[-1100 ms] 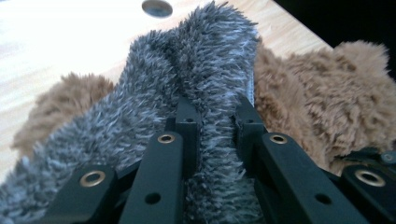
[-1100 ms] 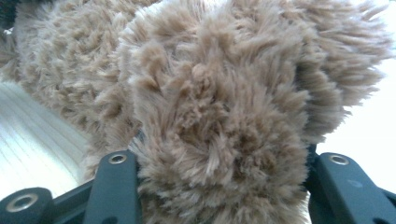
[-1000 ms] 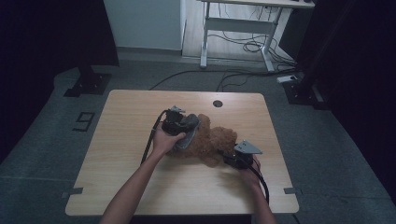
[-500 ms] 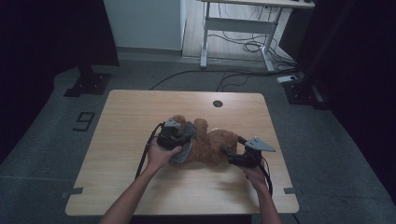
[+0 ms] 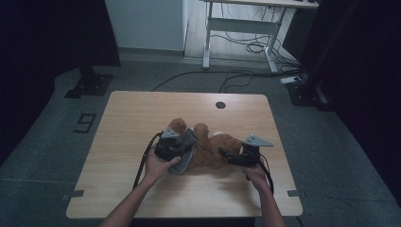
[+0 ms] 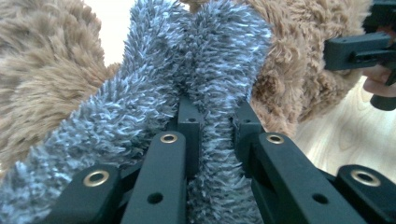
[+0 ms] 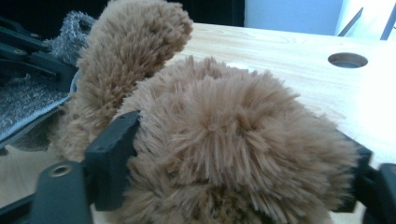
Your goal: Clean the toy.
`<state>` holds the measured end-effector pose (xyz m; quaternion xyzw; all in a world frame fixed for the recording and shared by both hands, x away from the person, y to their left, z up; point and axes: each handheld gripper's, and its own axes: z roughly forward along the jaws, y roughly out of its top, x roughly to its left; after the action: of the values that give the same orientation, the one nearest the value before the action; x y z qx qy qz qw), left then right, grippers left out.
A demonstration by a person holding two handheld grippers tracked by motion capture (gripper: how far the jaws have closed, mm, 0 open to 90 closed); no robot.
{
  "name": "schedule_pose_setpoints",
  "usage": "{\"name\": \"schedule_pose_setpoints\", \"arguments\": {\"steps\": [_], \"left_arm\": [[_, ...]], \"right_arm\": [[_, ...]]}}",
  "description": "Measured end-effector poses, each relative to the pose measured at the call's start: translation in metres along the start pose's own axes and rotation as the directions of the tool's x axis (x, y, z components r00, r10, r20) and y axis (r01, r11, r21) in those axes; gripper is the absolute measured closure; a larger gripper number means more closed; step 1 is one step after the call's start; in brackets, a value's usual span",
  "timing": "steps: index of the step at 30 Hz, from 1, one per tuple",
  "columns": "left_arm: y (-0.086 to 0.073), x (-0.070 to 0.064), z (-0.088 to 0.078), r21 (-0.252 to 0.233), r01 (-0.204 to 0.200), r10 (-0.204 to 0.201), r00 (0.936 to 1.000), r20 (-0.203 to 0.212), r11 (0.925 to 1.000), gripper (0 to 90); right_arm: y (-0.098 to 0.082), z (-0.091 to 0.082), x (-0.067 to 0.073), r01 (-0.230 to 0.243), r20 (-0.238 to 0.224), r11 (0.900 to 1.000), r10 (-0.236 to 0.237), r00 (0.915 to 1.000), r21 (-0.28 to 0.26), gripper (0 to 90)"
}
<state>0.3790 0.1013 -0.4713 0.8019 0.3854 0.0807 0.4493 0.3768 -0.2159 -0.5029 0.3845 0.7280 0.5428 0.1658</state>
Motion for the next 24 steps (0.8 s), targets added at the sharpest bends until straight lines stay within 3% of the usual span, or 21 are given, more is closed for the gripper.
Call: {"name": "schedule_pose_setpoints", "arguments": {"steps": [4,8,12,14,17,19,21,24], "left_arm": [[-0.004,-0.004,-0.005,0.001,0.008,-0.008,0.9996,0.025,1.0,77.5],[0.0,-0.012,-0.014,0.013,-0.011,0.011,0.9996,0.025,0.9999,76.6],[0.022,-0.025,-0.022,0.0,-0.061,0.061,0.9981,-0.002,0.9981,76.4],[0.036,-0.031,-0.021,-0.01,-0.074,0.074,0.9972,0.004,0.9972,76.3],[0.054,-0.041,-0.009,-0.01,-0.083,0.083,0.9965,0.003,0.9965,76.1],[0.06,-0.043,0.008,0.023,-0.076,0.076,0.9971,0.007,0.9968,76.0],[0.056,-0.042,0.022,0.049,-0.078,0.079,0.9968,-0.015,0.9957,75.8],[0.046,-0.034,0.026,0.029,-0.047,0.047,0.9989,-0.007,0.9985,76.0]], "right_arm": [[-0.009,-0.006,0.004,0.019,-0.002,1.0,-0.019,0.9998,0.007,30.7],[-0.016,-0.01,0.005,0.023,-0.004,1.0,-0.023,0.9997,0.001,34.7],[-0.022,-0.012,0.007,0.022,0.01,0.999,-0.022,0.9997,-0.028,38.6],[-0.026,-0.013,0.007,0.024,0.007,0.999,-0.024,0.9997,-0.043,39.5],[-0.028,-0.015,0.008,0.04,0.004,0.998,-0.04,0.9992,-0.044,39.8],[-0.029,-0.016,0.008,0.042,0.007,0.998,-0.042,0.9991,-0.048,39.9],[-0.03,-0.017,0.008,0.044,0.008,0.998,-0.044,0.999,-0.044,39.8],[-0.033,-0.018,0.007,0.039,0.017,0.998,-0.038,0.9991,-0.04,39.9]]}}
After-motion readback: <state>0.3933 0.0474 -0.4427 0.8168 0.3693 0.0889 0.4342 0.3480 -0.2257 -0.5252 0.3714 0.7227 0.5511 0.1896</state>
